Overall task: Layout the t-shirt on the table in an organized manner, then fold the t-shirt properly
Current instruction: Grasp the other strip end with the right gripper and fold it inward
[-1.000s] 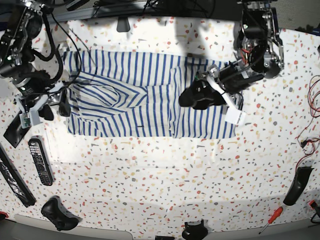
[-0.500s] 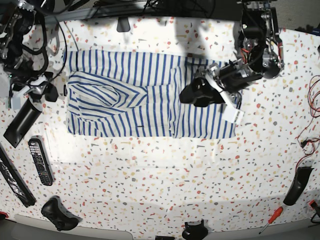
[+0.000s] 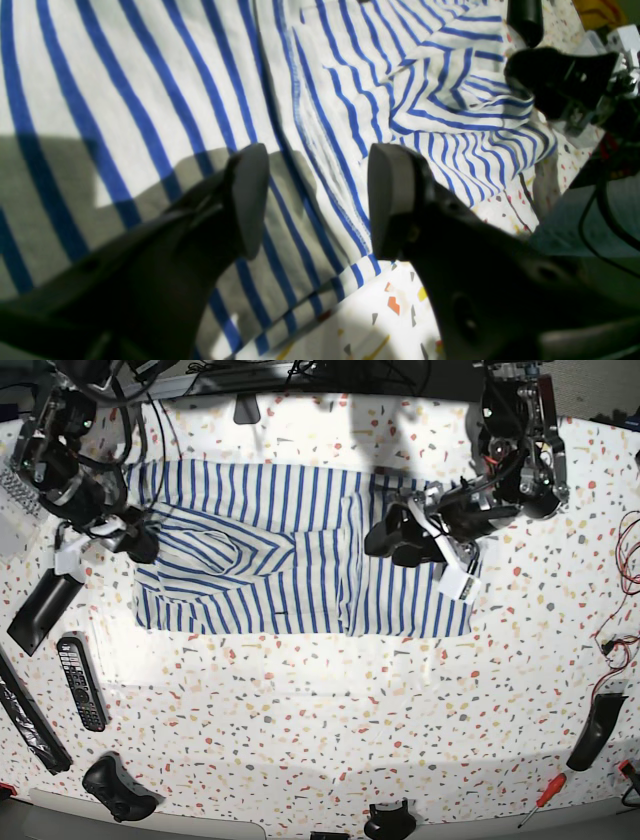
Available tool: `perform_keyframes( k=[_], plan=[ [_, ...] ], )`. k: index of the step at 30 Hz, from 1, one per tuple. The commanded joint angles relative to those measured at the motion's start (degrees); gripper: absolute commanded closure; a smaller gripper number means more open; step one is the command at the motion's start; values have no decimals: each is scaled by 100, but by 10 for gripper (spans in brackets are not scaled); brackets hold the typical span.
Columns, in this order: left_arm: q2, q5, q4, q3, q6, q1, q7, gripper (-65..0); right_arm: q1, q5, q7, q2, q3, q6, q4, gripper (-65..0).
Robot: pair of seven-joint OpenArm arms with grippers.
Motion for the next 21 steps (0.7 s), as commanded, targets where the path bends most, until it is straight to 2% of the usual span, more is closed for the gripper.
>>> perform_keyframes(
  k=[1, 6, 8, 10, 14, 15, 18, 21],
  plan=[
    [17, -140, 101, 11, -59, -63, -98, -295, 17, 9, -107, -7, -131, 30, 61, -375],
    [17, -138, 101, 11, -59, -63, -96, -295, 20, 9, -107, -151, -632, 30, 61, -374],
    [15, -138, 101, 11, -59, -63, -96, -295, 22, 13, -92, -160, -686, 30, 61, -348],
    [15, -136, 101, 11, -59, -63, -96, -295, 37, 9, -59, -144, -671, 30, 61, -270],
    [17, -144, 101, 11, -57, -66, -20, -294, 236, 9, -59, -142, -490, 30, 61, -21],
    [17, -166, 101, 11, -57, -66, 37, -294, 328, 7, -59, -142, -413, 30, 61, 0],
    [15, -457, 103, 9, -57, -66, 175, -294, 660, -269, -57, -142, -142, 30, 61, 0],
    [15, -1130, 103, 11, -74, -66, 372, -292, 992, -866, -24, -142, 129, 30, 61, 0]
  ],
)
